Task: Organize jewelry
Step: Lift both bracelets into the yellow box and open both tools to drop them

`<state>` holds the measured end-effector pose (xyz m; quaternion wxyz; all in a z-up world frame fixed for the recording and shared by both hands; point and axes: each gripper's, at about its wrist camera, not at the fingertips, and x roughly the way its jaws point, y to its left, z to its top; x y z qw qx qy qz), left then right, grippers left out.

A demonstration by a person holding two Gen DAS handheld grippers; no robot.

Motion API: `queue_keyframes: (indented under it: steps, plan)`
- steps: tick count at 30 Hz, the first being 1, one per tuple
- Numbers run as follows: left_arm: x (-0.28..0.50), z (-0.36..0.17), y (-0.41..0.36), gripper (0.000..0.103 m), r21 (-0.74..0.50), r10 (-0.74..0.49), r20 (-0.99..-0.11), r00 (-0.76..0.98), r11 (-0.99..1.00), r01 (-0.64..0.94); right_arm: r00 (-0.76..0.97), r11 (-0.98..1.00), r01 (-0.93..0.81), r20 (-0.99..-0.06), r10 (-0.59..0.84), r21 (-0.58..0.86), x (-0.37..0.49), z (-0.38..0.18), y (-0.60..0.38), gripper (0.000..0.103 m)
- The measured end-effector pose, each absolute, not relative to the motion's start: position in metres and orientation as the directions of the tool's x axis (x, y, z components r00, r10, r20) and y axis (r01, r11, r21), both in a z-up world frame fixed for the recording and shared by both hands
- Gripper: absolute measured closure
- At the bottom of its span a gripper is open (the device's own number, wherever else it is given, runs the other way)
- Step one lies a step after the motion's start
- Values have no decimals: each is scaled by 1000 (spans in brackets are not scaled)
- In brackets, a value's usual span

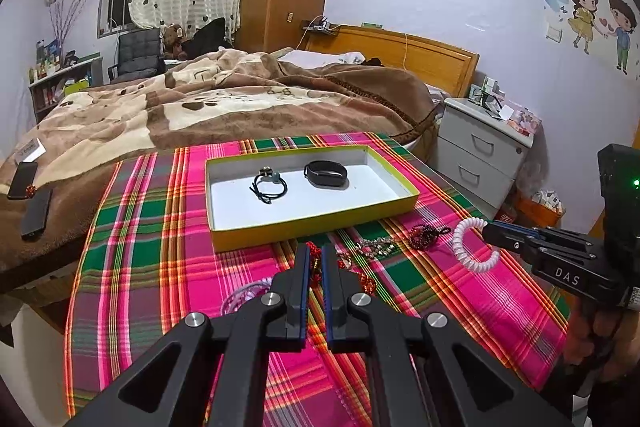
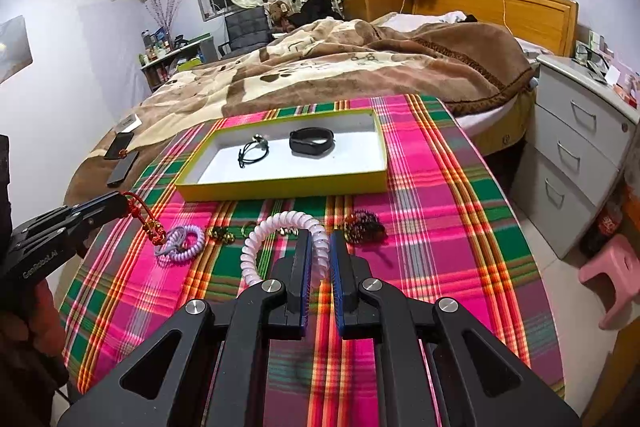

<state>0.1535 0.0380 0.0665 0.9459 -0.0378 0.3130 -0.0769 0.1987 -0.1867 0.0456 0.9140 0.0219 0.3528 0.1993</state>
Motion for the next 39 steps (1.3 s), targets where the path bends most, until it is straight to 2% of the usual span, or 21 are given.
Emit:
queue_keyframes:
  steps: [22,39]
  plan:
    - [234,65,66,98,-84,-121,-602,789,993,88,674,920,-364,-641,366,143,274,51,-168,94]
    - [324,41,94,98,-49,-59,-627,777,998,37,646,943,-311,-701,303,120,374,20,-155,94]
